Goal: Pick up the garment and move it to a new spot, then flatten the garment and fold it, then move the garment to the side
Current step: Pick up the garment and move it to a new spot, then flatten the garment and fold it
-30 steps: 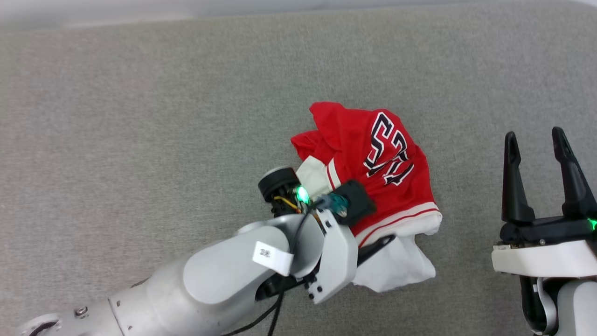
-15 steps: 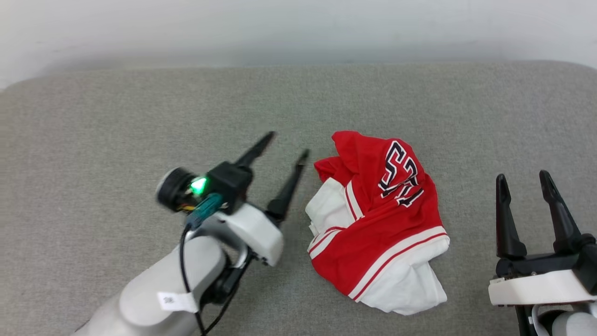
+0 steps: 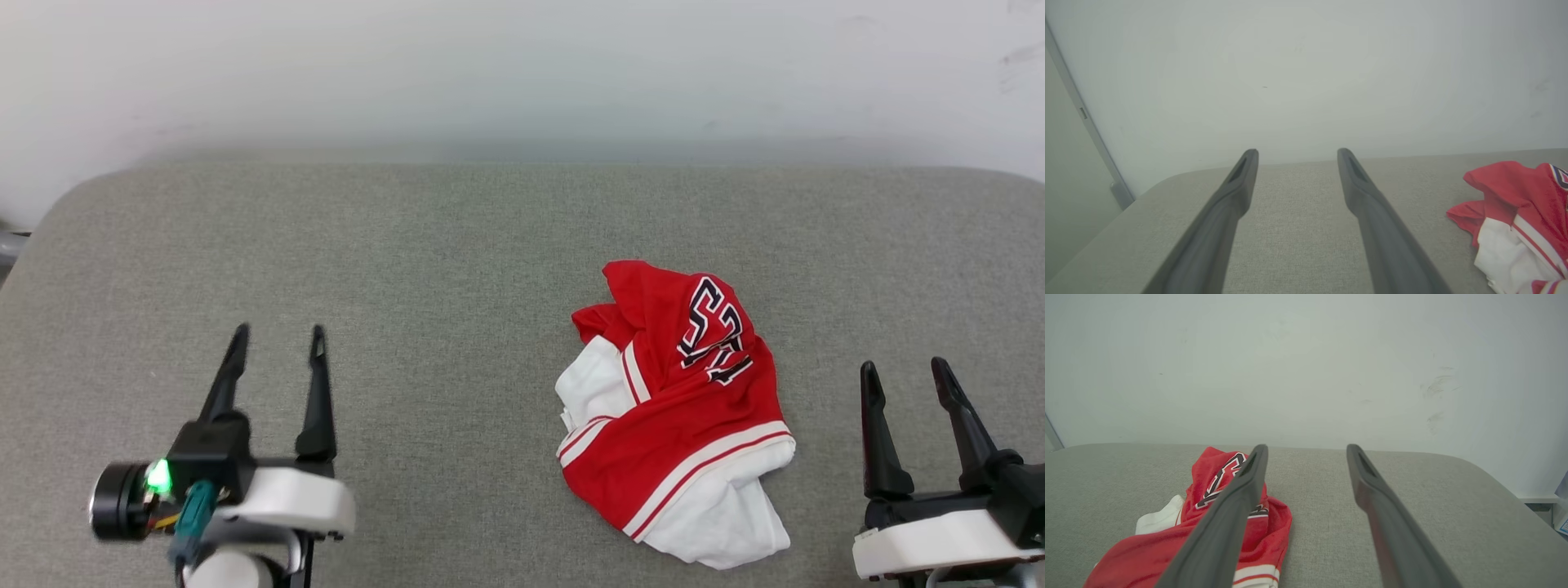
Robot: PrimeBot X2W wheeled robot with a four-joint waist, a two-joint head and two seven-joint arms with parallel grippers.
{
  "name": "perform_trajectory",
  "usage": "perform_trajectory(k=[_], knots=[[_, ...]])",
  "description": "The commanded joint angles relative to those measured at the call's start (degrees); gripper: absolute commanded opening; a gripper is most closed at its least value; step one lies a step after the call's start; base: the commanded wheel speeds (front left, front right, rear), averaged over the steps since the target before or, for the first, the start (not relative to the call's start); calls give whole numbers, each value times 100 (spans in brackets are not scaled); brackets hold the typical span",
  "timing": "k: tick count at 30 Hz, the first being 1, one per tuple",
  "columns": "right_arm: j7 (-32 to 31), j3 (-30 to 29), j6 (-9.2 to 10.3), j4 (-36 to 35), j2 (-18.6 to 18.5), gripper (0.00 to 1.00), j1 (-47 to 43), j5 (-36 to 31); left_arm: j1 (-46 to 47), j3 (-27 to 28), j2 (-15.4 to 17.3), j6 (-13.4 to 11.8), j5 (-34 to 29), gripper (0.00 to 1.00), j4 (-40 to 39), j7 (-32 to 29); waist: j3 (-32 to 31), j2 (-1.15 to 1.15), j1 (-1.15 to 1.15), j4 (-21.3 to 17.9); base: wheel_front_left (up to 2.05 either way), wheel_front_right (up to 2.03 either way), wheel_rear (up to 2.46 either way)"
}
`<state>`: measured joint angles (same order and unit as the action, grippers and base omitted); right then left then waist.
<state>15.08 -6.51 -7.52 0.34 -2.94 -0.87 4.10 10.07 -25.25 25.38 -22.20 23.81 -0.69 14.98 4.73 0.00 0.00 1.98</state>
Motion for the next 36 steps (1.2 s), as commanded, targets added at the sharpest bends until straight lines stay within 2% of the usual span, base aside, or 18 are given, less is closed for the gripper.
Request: perform_trajectory(k=[1,5,12,23,36], knots=[[14,8,6,30,11,100,-89,34,-252,204,-122,-9,-105,100,-66,29,-64,0,0,14,0,0,0],[14,7,6,75,11,100,-191,64,-873,842,-424,101,-451,100,-172,29,-187,0,0,29,0,0,0],[14,36,5,176,11,100,-373,177,-1535,1483,-901,562,-1017,100,-224,29,-352,0,0,51,0,0,0],[14,60,5,295,11,100,-498,265,-1831,1897,-1457,1235,-1547,100,-96,30,-445,0,0,35,0,0,0],[14,91,5,308,11,100,-500,317,-1750,2322,-1757,1793,-1835,100,200,30,-494,0,0,23,0,0,0]])
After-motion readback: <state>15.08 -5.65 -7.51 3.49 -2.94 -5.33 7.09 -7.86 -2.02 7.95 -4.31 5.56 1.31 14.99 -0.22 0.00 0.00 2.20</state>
